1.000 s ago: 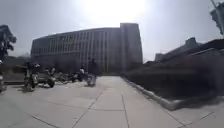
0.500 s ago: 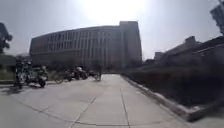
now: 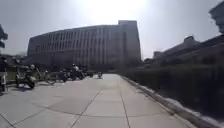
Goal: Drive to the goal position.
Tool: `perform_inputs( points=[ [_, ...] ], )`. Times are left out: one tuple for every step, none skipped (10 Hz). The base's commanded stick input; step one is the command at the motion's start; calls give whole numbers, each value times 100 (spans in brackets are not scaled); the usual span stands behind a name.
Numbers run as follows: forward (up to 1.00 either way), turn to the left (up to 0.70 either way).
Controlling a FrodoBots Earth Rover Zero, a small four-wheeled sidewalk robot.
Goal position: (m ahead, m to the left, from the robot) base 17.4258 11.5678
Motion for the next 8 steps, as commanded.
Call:
perform_inputs(
  points=[
    [100, -40],
    [100, -40],
    [100, -13],
    [100, 0],
    [100, 0],
    [100, 0],
    [100, 0],
    [100, 0]
  ],
)
